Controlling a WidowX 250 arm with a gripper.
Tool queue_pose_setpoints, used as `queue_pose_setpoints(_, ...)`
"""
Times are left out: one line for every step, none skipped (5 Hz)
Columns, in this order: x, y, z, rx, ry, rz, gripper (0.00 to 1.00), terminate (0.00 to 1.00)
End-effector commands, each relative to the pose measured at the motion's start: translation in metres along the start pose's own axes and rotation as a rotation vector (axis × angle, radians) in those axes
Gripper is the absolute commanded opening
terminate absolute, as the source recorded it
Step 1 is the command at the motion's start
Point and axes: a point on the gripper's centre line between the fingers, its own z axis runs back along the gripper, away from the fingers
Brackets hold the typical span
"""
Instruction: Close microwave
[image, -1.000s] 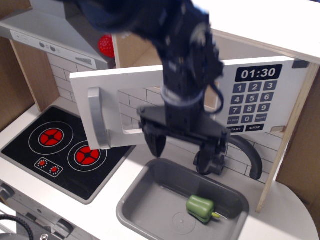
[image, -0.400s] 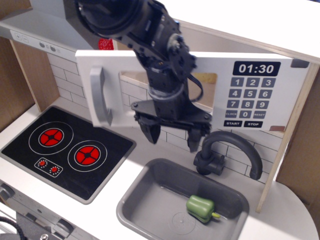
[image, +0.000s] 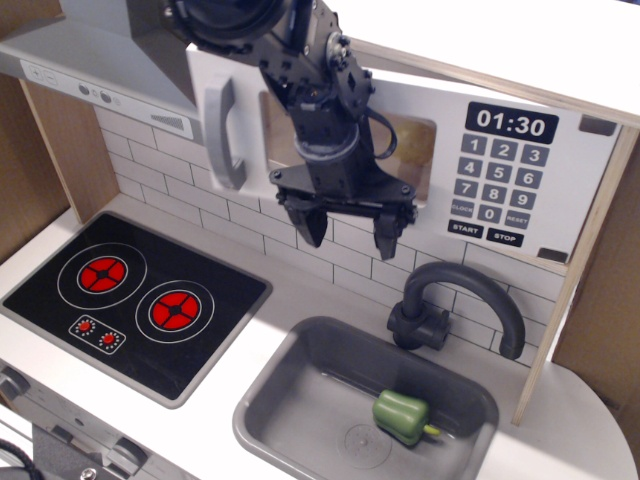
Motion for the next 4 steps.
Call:
queue_pose_setpoints(0.033,0.000,0.013,-0.057,-0.093,-0.036,1.00,0.00)
queue_pose_setpoints(0.041,0.000,0.015,-0.086,-0.117,-0.025,1.00,0.00)
queue_pose_setpoints(0.046,-0.001,0.016,-0.082,-0.129,-0.019,1.00,0.00)
queue_pose_setpoints(0.053,0.001,0.016,-0.082,-0.145,-0.002,1.00,0.00)
